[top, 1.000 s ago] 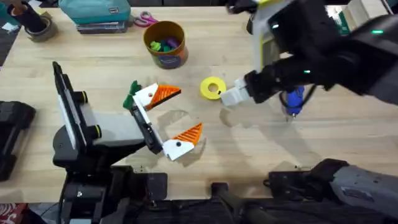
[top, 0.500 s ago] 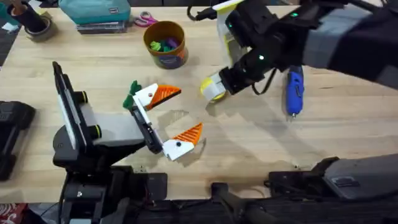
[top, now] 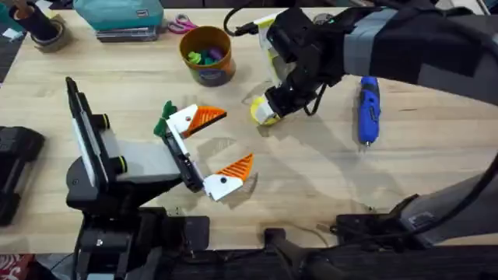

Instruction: Pick up the gripper from the table and insert it into the empty holder that is missing its gripper. Then pick up a screw, insert it into the mounting hole, and use the screwdriver to tighten it. Finally, clean up the table by picking up the vegetable and placing it into the bucket.

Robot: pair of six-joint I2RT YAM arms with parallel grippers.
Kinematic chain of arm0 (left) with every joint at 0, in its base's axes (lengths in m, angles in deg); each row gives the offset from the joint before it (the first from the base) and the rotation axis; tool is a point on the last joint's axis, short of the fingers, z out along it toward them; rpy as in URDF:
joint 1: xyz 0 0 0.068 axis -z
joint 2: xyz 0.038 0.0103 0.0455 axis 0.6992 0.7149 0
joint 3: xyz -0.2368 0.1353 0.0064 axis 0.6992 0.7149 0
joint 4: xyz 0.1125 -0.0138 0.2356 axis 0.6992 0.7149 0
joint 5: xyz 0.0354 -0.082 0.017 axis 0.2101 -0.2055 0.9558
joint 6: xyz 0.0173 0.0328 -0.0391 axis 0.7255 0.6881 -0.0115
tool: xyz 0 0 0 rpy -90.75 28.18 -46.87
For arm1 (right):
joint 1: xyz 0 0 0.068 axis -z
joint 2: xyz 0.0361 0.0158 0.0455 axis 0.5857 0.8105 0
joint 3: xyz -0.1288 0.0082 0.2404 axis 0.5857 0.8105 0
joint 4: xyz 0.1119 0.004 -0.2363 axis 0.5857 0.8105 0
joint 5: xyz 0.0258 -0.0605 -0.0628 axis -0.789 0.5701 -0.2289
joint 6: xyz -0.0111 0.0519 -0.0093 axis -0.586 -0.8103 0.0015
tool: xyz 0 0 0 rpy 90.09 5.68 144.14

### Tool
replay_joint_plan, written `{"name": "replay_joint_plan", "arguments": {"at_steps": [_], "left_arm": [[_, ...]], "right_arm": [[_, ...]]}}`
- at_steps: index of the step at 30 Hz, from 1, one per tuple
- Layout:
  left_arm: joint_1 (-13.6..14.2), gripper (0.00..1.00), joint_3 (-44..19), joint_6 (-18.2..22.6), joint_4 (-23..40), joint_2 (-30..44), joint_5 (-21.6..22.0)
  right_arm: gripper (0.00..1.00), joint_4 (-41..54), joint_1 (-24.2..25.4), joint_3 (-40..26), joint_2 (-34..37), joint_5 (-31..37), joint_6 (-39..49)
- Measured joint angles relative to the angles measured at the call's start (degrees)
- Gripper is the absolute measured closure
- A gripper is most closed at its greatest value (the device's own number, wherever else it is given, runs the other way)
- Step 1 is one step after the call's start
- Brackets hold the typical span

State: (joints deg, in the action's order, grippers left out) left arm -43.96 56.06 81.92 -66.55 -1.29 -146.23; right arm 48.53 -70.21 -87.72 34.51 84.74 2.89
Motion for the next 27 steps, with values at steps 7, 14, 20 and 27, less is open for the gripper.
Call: {"name": "replay_joint_plan", "arguments": {"at_steps": [7, 14, 20, 27], "left_arm": [[0.00, 0.015, 0.00, 0.00, 0.01, 0.00, 0.00], [0.00, 0.015, 0.00, 0.00, 0.01, 0.00, 0.00], [0.00, 0.015, 0.00, 0.00, 0.01, 0.00, 0.00], [0.00, 0.015, 0.00, 0.00, 0.01, 0.00, 0.00]], "right_arm": [[0.554, 0.06, -0.38, -0.37, 0.41, 0.02, 0.15], [0.677, 0.57, -0.40, -0.39, 1.69, 1.61, 0.19], [0.716, 0.16, -0.98, -0.42, 1.67, 2.80, 0.19], [0.772, 0.07, -1.84, -0.42, 1.67, 2.82, 0.19]]}}
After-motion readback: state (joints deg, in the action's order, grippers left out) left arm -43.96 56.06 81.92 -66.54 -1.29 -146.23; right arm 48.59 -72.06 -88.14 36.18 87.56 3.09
